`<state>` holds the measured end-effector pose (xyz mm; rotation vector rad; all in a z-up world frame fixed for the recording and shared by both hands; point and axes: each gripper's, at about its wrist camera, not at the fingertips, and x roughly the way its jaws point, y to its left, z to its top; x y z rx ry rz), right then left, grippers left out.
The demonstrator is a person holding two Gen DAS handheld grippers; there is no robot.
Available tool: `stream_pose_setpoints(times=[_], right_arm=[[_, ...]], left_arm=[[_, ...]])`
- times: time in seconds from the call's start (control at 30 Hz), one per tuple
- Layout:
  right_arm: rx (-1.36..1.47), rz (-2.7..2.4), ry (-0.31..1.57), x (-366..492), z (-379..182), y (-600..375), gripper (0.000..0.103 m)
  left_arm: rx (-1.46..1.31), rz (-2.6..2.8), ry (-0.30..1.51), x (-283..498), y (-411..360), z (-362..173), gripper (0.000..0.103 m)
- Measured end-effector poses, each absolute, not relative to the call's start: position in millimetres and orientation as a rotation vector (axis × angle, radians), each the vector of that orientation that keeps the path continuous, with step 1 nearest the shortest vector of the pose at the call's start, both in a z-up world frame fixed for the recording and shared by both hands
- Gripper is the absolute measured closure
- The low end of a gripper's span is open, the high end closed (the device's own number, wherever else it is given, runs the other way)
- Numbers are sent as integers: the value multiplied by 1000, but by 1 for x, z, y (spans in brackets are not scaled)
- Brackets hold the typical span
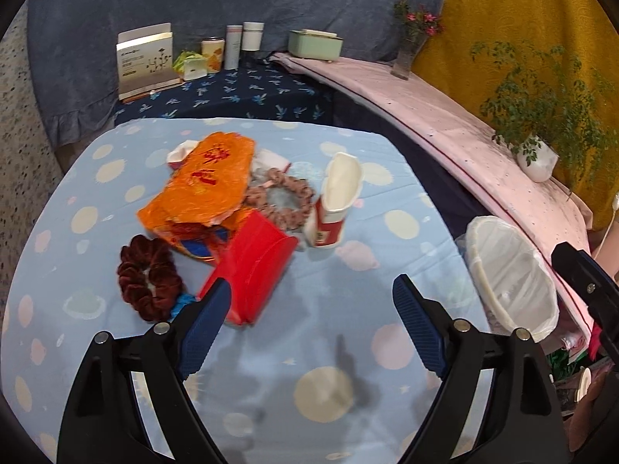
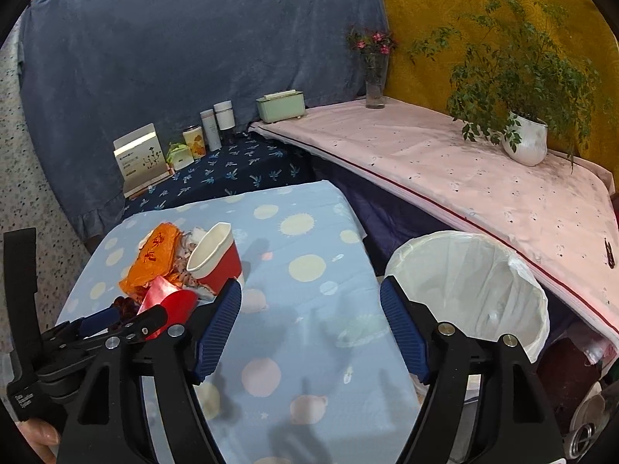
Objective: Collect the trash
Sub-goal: 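Move both tools back over the trash pile on the table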
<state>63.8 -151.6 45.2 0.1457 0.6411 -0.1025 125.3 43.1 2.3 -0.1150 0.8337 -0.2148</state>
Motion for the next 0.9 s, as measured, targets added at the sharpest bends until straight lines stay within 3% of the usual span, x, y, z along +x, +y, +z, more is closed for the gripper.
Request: stream_pose_setpoints(times=[0.07, 0.17, 0.6, 0.8, 0.9], right_arm=[[140, -89, 649, 68, 43, -142, 31], [131, -74, 661, 75, 39, -127, 31], [137, -44, 724, 112, 11, -88, 31], [136, -43, 748, 124, 1, -78, 31], [140, -44, 754, 128, -3, -75, 31]], left_arm=[[-114, -196, 836, 127, 53, -2, 14], [-118, -189, 857, 132, 66, -10, 12], [-90, -206, 941, 160, 93, -48, 17], [-59, -280, 962, 169, 82, -54, 45], [-56, -305, 983, 172, 78, -58, 72]])
